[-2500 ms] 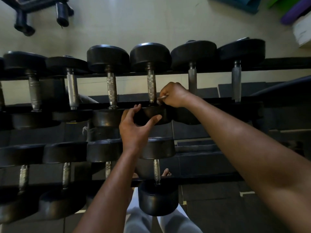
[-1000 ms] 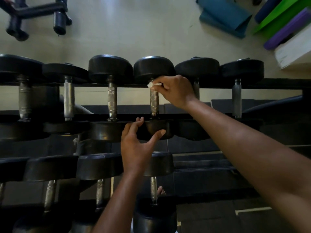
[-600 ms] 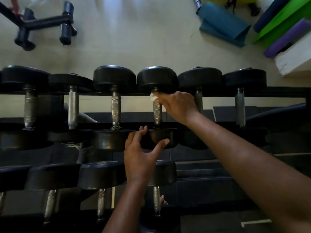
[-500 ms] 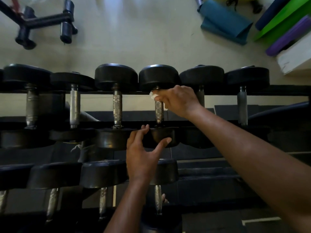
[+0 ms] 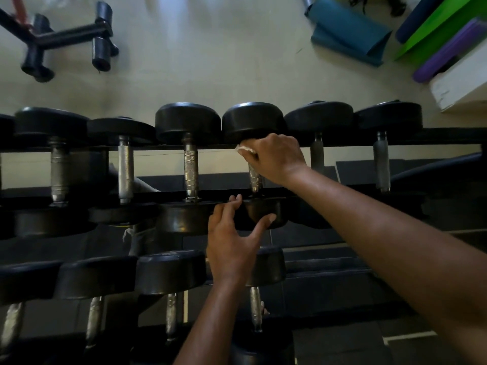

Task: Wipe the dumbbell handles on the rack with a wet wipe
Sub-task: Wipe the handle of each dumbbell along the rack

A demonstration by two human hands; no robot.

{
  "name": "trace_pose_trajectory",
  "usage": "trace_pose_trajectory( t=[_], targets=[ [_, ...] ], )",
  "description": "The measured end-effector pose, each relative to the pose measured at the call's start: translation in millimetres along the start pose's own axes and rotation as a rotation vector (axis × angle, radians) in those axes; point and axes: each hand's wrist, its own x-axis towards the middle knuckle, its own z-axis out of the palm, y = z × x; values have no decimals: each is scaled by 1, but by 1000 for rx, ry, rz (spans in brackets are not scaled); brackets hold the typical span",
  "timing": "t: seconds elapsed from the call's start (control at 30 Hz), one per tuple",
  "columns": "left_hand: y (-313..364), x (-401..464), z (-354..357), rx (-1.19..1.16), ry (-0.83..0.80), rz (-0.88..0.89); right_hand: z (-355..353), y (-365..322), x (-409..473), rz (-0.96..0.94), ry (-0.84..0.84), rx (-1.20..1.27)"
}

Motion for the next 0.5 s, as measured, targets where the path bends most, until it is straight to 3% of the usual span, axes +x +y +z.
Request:
trace_pose_trajectory(
  t=[0.13,0.3,0.43,0.5],
  targets=[
    [-2,0,1,14,0,7,10,9,-22,255,142,372],
    [-2,1,2,59,6,19,23,8,-21,804,92,958],
    [-4,0,2,79,6,35,26,3,-10,1070,138,1403],
    [-4,0,2,87,9,38,25,5,-3,1158,111,1514]
  ],
)
